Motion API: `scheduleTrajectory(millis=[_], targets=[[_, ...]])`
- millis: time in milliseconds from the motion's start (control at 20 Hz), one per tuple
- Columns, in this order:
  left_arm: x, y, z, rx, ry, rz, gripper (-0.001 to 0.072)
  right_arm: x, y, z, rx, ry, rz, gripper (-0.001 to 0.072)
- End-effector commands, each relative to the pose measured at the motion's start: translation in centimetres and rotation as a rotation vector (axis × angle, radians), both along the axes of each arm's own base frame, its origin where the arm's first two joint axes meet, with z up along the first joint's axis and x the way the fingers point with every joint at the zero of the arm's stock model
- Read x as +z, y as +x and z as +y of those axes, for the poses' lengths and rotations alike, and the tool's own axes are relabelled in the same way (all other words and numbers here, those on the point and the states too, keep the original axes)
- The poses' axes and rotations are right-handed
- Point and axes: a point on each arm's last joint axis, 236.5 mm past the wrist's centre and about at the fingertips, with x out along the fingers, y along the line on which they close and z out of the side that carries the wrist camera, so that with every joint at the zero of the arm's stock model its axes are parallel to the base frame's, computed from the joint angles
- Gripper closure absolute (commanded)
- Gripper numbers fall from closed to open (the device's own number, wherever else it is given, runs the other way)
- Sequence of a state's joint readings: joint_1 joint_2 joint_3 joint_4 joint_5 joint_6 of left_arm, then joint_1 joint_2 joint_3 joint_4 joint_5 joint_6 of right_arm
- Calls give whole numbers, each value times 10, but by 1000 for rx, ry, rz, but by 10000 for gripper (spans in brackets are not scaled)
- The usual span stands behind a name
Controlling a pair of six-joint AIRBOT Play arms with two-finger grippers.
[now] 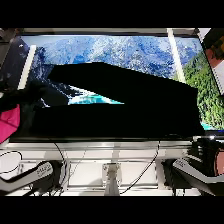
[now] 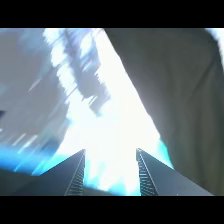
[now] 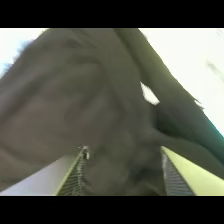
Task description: Fold the clothes and pants, and hang the long-sleeved shirts on hangers.
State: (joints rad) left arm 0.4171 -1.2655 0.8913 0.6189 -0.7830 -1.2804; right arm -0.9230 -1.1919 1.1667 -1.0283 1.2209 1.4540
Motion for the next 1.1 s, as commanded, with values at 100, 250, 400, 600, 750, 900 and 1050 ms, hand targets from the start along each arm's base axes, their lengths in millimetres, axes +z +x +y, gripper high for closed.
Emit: scheduleTrajectory(millis=[100,250,400,600,750,900,1050], targets=[[-83,63,-21,198,-179,63,345,16,40,17,-2,2,-102,164],[-99,86,-24,226,-235,77,345,18,54,34,48,-6,-112,165],[-96,110,-14,241,-225,41,345,19,65,51,91,-13,-120,165],[-95,125,-3,267,-202,16,348,20,76,71,142,-18,-128,165],[-108,123,-5,266,-205,40,348,21,81,78,159,-23,-135,165],[-116,125,-7,263,-204,51,350,22,82,79,162,-23,-138,165],[-114,134,-11,251,-203,38,451,22,82,79,162,-23,-138,165]])
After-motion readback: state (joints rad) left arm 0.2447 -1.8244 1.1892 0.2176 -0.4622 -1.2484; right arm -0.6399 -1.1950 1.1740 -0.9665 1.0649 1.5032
